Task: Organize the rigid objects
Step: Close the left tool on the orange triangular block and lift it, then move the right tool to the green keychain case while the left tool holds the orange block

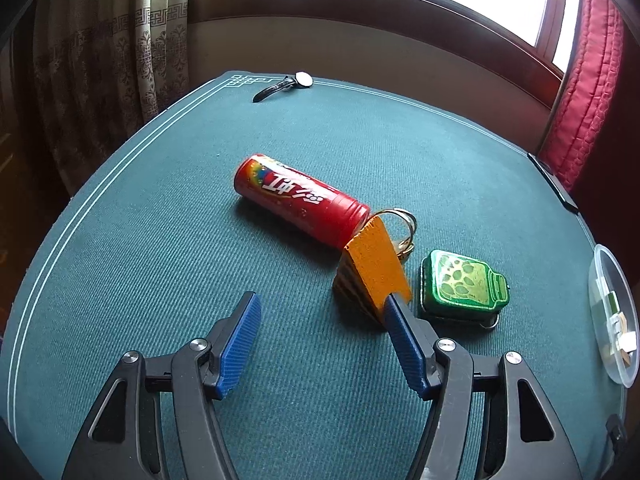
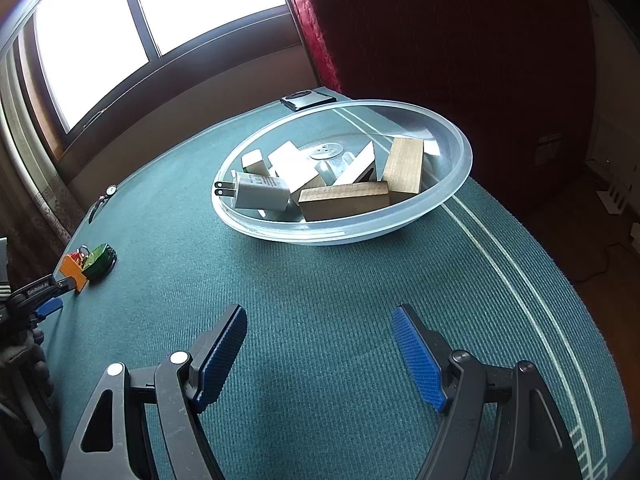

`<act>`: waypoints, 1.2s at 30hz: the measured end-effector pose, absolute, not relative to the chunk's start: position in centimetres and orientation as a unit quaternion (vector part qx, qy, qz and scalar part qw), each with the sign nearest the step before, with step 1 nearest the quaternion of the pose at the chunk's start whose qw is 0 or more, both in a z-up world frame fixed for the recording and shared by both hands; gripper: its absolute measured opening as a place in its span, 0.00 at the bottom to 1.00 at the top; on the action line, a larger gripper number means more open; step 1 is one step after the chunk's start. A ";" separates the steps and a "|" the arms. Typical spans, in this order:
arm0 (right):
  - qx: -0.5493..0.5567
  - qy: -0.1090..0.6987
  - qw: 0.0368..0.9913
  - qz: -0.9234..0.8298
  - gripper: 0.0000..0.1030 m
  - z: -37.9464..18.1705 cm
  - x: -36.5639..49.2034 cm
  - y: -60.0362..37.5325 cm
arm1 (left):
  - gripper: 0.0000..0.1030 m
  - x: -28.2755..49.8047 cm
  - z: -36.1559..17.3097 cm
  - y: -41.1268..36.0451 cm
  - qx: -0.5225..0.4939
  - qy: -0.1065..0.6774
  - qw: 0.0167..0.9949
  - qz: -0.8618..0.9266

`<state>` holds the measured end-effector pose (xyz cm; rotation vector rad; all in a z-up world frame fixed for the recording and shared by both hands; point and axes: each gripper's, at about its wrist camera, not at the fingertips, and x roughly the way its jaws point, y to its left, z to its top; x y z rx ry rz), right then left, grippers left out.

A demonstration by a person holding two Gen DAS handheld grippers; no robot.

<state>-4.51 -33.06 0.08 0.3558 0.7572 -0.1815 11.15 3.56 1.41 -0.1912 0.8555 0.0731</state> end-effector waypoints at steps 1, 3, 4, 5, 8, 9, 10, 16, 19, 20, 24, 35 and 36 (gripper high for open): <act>0.172 0.367 0.910 -0.088 0.77 0.1 -4.5 -33.0 | 0.63 11.1 1.4 3.9 -0.092 0.414 0.905 0.039; 0.172 0.367 0.910 -0.088 0.77 0.1 -4.5 -33.0 | 0.63 11.1 1.4 4.6 -0.092 0.413 0.905 0.049; 0.172 0.367 0.910 -0.088 0.77 0.1 -4.5 -33.0 | 0.63 11.1 1.4 5.0 -0.093 0.413 0.904 0.055; 0.172 0.367 0.910 -0.088 0.77 0.1 -4.5 -33.0 | 0.63 11.0 1.4 5.4 -0.093 0.412 0.904 0.062; 0.172 0.367 0.910 -0.088 0.77 0.1 -4.5 -33.0 | 0.63 10.8 1.4 6.4 -0.104 0.410 0.903 0.071; 0.172 0.367 0.910 -0.088 0.77 0.1 -4.5 -33.0 | 0.63 10.6 1.4 6.5 -0.108 0.409 0.903 0.071; 0.172 0.367 0.910 -0.088 0.77 0.1 -4.5 -33.0 | 0.63 10.5 1.4 6.6 -0.111 0.408 0.904 0.068; 0.171 0.367 0.910 -0.092 0.77 0.1 -4.5 -33.0 | 0.63 10.3 2.0 4.7 -0.106 0.397 0.911 0.035; 0.170 0.368 0.909 -0.094 0.77 0.1 -4.5 -32.9 | 0.63 10.8 2.2 3.5 -0.097 0.395 0.913 0.024; 0.170 0.368 0.909 -0.095 0.77 0.1 -4.5 -33.0 | 0.63 11.0 2.3 3.2 -0.094 0.394 0.914 0.023; 0.168 0.369 0.909 -0.097 0.77 0.1 -4.5 -32.8 | 0.61 12.0 2.3 2.5 -0.081 0.387 0.918 0.023; 0.154 0.375 0.908 -0.107 0.77 0.1 -4.3 -32.5 | 0.32 13.1 1.1 2.4 -0.086 0.396 0.914 0.001; 0.151 0.376 0.908 -0.108 0.77 0.1 -4.2 -32.4 | 0.32 13.0 1.1 2.6 -0.091 0.394 0.914 0.000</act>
